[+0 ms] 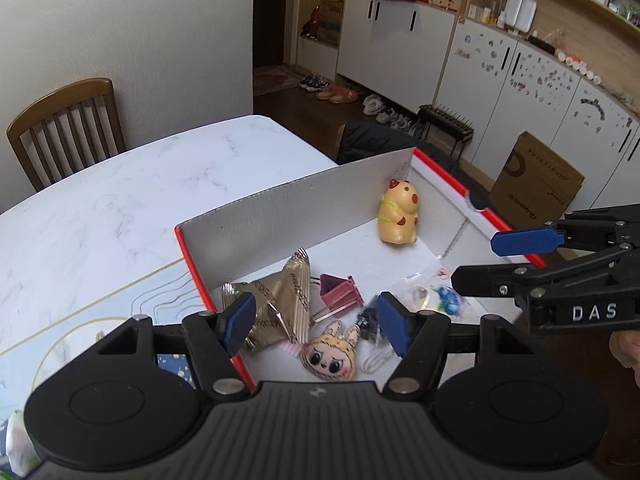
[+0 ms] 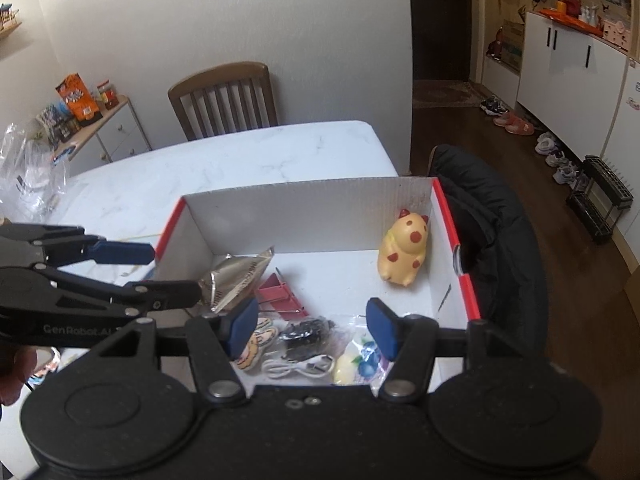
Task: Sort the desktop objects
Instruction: 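Move both tools back from the box toward the remaining packets on the table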
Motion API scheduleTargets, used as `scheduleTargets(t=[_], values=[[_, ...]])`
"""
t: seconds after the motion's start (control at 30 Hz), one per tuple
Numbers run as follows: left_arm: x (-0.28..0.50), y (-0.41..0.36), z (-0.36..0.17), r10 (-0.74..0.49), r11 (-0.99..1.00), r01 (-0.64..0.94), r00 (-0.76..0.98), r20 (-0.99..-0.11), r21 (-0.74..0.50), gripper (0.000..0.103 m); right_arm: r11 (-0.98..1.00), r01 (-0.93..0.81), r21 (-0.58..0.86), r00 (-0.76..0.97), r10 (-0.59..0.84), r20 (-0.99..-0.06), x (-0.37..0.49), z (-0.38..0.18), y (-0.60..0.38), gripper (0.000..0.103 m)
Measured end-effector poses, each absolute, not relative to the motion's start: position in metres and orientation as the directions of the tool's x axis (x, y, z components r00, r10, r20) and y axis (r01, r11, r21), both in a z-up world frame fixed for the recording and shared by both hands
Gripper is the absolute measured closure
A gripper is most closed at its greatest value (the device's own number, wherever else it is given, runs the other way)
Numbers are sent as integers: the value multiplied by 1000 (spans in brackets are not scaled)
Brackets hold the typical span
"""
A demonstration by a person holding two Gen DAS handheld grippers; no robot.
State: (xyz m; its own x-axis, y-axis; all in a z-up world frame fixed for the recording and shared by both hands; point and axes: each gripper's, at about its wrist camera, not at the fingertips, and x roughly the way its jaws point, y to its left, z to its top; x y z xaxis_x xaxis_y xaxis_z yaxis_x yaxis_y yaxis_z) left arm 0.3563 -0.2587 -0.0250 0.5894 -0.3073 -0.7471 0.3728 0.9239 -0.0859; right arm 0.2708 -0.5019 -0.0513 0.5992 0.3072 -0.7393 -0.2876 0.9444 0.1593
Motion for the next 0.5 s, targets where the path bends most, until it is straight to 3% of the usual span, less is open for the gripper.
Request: scheduleTargets(t=[0.5], values=[[301,-222,-13,-367,906,407,621,-692,-115,37,958,-228,176,645,284,-709,218,-37,-484,42]])
